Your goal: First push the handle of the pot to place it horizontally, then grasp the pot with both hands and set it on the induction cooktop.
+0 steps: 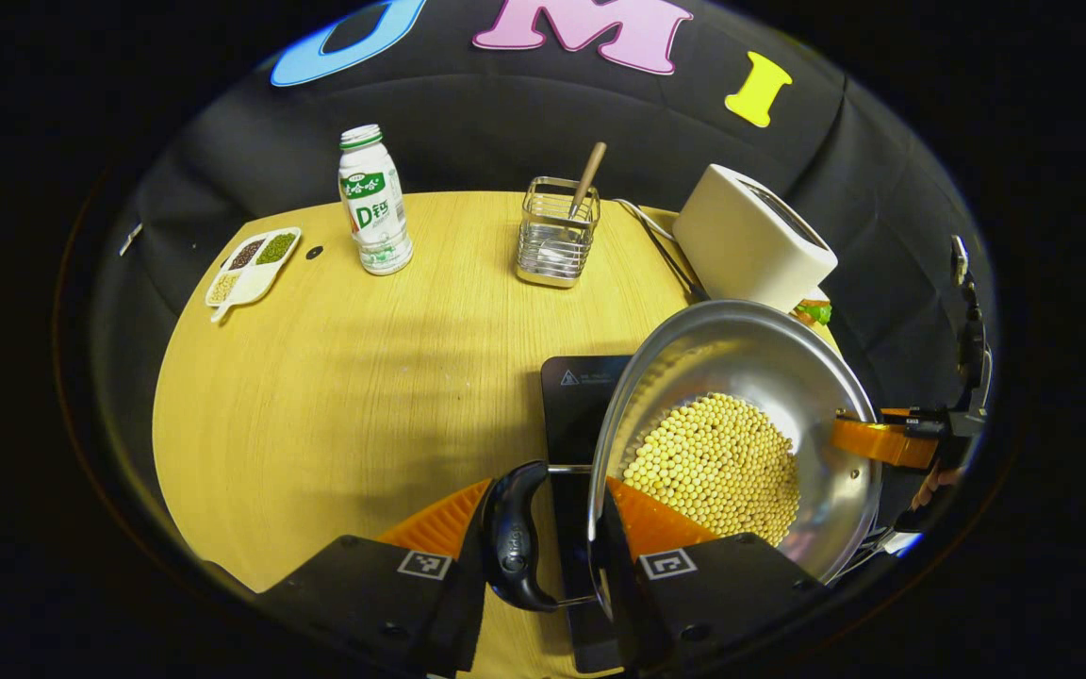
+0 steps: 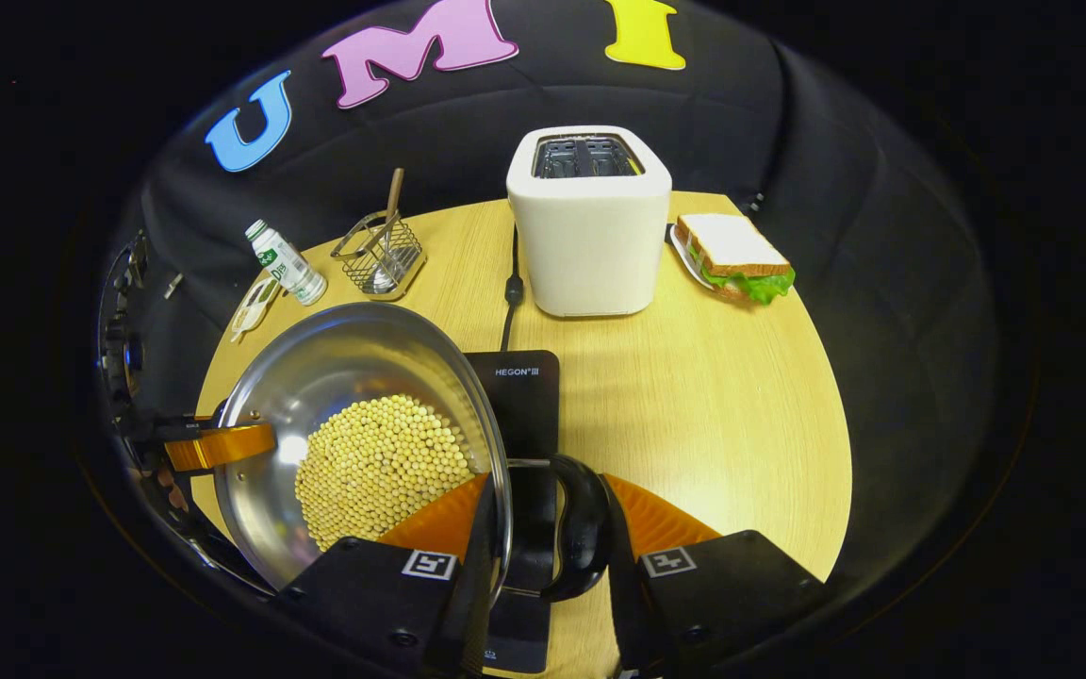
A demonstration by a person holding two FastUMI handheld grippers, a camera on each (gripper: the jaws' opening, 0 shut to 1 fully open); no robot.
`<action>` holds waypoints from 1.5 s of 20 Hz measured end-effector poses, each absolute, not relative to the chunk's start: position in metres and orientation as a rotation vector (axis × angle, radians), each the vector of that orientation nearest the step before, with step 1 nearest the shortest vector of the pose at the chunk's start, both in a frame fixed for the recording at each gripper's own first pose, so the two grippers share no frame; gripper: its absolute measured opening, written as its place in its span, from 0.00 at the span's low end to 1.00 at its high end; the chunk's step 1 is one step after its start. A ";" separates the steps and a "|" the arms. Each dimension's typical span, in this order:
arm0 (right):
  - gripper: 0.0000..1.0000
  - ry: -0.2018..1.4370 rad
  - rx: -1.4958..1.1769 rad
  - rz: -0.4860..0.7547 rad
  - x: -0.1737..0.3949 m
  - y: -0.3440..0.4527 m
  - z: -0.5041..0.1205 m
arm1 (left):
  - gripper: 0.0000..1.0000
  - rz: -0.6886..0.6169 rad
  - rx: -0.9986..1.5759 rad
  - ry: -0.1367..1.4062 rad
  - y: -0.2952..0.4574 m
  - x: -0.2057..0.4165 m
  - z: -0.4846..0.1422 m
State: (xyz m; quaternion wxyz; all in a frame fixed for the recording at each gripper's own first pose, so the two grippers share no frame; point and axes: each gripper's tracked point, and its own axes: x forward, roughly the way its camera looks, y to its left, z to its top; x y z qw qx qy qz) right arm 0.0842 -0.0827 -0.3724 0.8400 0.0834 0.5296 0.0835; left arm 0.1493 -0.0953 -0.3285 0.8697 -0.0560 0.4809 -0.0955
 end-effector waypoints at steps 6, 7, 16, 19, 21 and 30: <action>0.56 1.093 0.166 0.185 0.091 -0.080 -0.372 | 0.58 -0.198 -0.147 0.990 -0.094 0.152 -0.332; 0.56 1.095 0.171 0.186 0.091 -0.081 -0.373 | 0.55 -0.200 -0.146 0.992 -0.093 0.152 -0.332; 0.71 1.097 0.175 0.173 0.086 -0.082 -0.374 | 0.70 -0.203 -0.176 0.985 -0.095 0.151 -0.330; 0.94 1.068 0.187 0.152 0.089 -0.082 -0.371 | 0.96 -0.177 -0.181 0.969 -0.089 0.151 -0.326; 0.99 1.059 0.197 0.139 0.089 -0.083 -0.367 | 0.96 -0.173 -0.183 0.967 -0.087 0.149 -0.325; 0.99 0.834 0.189 0.082 0.103 -0.095 -0.302 | 0.96 -0.163 -0.153 0.805 -0.085 0.139 -0.267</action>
